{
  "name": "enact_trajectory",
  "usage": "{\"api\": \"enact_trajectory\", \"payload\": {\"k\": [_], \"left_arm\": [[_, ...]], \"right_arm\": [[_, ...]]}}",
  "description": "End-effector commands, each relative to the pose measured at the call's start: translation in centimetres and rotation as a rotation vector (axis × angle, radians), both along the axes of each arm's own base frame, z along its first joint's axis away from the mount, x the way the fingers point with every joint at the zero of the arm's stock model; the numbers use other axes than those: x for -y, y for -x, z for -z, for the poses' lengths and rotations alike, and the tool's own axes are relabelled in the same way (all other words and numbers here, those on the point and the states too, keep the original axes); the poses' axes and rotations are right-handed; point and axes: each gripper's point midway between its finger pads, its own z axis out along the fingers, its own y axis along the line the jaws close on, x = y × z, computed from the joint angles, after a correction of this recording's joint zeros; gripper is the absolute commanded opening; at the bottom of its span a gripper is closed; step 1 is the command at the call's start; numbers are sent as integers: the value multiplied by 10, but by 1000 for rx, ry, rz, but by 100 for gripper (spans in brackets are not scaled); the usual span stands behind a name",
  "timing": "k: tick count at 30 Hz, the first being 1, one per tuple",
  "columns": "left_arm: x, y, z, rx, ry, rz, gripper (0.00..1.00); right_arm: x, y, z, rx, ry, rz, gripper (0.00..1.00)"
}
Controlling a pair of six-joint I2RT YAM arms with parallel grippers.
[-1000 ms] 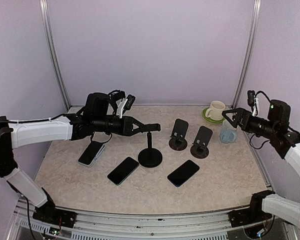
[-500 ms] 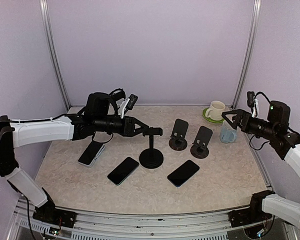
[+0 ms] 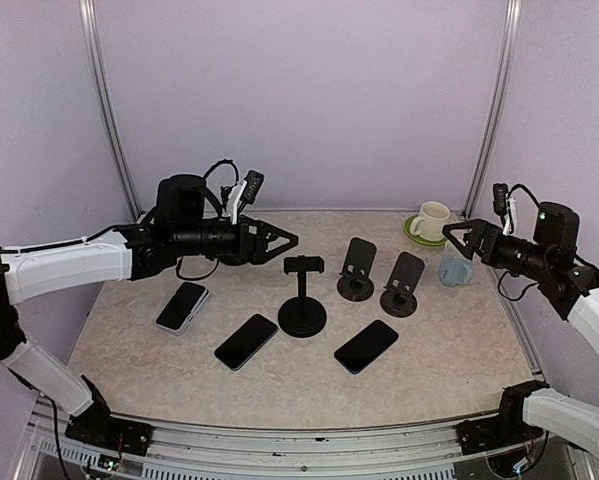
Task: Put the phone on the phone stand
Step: Move the phone stand to the center of the board, then pick up the phone from the center of the board.
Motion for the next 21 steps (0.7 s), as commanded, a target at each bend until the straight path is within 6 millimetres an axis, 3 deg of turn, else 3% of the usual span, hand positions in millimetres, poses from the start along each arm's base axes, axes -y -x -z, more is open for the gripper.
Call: {"api": "enact_trajectory", "payload": {"k": [1,4,21], "left_arm": [[-19,6,-23,65,33,-78,95],[-30,10,-15,59,22,-116,99],[-72,21,74,-57,-141,-252,99]], "right_arm": [[-2,1,6,-7,13,-4,100],[-1,0,9,-16,15,6,100],[-2,-11,25,-78,18,8,100]]}}
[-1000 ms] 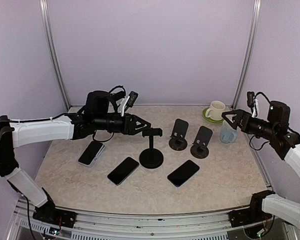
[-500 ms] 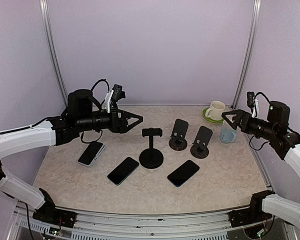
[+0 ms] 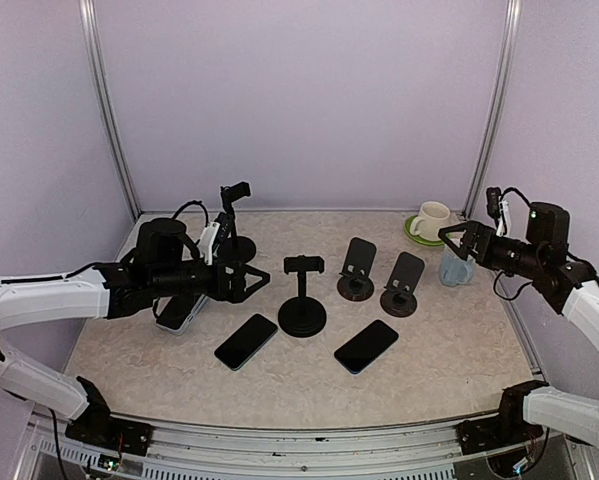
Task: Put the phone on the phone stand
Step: Pick up the phone from the center of the board.
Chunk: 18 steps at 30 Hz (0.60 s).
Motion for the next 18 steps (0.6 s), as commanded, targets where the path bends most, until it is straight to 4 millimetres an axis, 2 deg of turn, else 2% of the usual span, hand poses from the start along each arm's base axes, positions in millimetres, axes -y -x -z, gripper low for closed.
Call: {"api": "enact_trajectory", "payload": {"k": [1,9,18], "left_arm": [[-10,1,12,-10,-33,-43,99],[-23,4,47,-51,-130,-108,99],[-32,6,89,-78,-339,-183,99]], "right_arm": [[-3,1,6,-17,7,-10,100],[-6,-2,11,-35,3,-19,100],[-12,-5,10,-44,-7,-43,100]]}}
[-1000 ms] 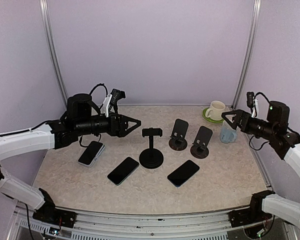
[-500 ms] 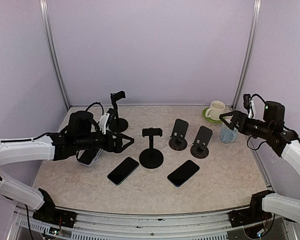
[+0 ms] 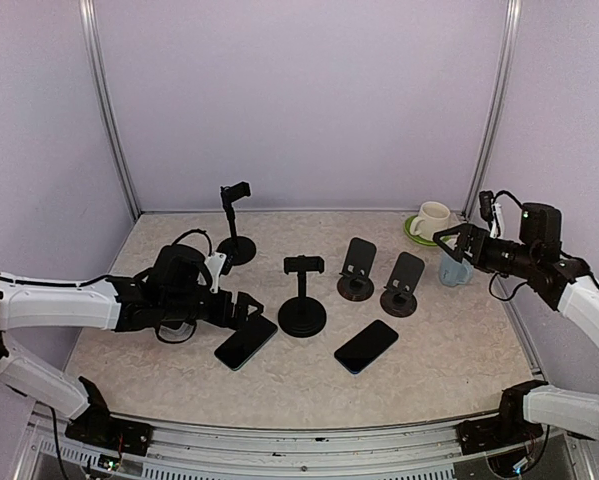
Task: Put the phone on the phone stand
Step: Pick up the phone from the center of the board.
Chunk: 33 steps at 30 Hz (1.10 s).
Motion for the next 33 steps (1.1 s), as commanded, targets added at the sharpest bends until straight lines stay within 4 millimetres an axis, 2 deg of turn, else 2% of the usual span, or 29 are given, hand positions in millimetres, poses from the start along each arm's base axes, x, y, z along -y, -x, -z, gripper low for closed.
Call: {"api": "enact_trajectory", "payload": {"k": [1,8,18,33], "left_arm": [[-10,-1,21,0,-137,-58,99],[-14,4,43,-16,-233,-85,99],[-2,12,80,-35,-383,-26,99],[9,13,100,-50,-451,15,96]], "right_arm": [[-7,0,-4,5,-9,-28,100],[-10,0,-3,-1,-11,-41,100],[-12,2,1,-7,-14,-50,100],[-12,7,6,-9,-11,-51,100]]}}
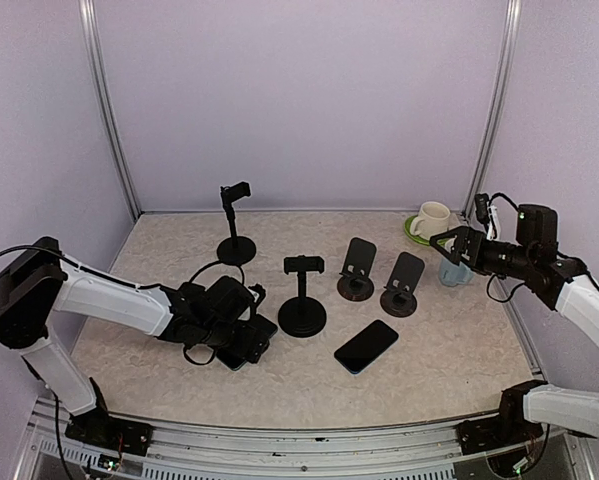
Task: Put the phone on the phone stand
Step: Pick up the phone from the center of the board.
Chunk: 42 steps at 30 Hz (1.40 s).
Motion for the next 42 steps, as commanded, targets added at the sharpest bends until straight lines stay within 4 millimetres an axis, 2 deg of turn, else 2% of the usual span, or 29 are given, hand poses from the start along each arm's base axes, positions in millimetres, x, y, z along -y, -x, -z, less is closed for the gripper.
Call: {"api": "enact_trajectory", "payload": {"k": [1,12,21,29,42], "left_arm": [[7,0,-2,18,-33,20,95],[-1,2,2,12,-132,-3,91],[0,10,0,-32,-171,61,90],[0,16,10,-98,-180,96,90],[-14,2,13,-107,-197,43,91]], "right_arm": [[-4,5,0,12,-7,-18,100],[-5,6,1,13,-10,-24,100],[-4,7,1,13,-9,-21,100],[-4,7,2,10,-12,-18,100],[-5,5,1,11,-9,-21,100]]}}
